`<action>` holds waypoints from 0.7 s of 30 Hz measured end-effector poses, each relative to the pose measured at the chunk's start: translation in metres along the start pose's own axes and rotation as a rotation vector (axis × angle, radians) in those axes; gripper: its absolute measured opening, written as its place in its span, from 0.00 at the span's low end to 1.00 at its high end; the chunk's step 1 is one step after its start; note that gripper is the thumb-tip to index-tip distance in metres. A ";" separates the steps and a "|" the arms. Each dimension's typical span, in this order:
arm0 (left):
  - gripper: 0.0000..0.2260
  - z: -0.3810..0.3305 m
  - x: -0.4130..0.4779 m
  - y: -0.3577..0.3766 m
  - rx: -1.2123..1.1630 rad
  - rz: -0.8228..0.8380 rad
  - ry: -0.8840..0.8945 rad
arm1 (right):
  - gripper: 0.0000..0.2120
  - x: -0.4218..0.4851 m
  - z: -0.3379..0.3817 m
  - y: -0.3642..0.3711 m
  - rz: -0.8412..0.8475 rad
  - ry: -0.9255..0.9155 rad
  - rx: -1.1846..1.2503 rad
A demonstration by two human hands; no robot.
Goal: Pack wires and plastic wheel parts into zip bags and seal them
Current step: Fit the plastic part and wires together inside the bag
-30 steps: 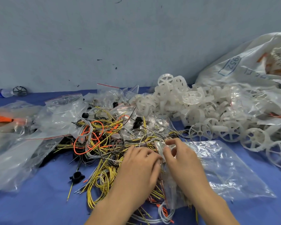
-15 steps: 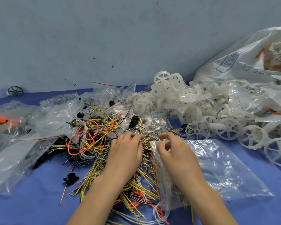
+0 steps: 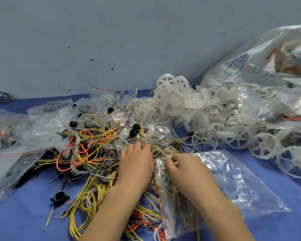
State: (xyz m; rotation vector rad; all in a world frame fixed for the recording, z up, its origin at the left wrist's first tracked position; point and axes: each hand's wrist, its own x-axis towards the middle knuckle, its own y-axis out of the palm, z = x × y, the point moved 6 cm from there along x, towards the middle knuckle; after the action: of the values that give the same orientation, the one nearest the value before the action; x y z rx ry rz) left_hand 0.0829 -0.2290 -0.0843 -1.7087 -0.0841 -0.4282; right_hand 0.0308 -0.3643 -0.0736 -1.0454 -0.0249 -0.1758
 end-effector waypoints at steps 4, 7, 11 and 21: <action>0.14 0.005 0.001 -0.001 -0.058 -0.025 -0.031 | 0.13 0.008 -0.003 -0.006 -0.021 0.009 0.106; 0.14 0.007 0.001 -0.013 -0.156 -0.115 -0.017 | 0.13 0.014 0.001 -0.012 -0.076 0.000 0.184; 0.12 0.007 -0.003 -0.042 -0.257 -0.309 0.055 | 0.19 0.020 0.012 -0.010 -0.108 -0.081 0.258; 0.08 0.023 -0.013 -0.065 -0.407 -0.381 0.069 | 0.12 0.018 0.036 -0.011 -0.186 -0.321 0.275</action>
State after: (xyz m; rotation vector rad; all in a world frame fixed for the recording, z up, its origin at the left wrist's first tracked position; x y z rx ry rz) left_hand 0.0568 -0.1920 -0.0303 -2.0818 -0.2911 -0.8310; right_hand 0.0488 -0.3413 -0.0444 -0.7865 -0.4274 -0.1662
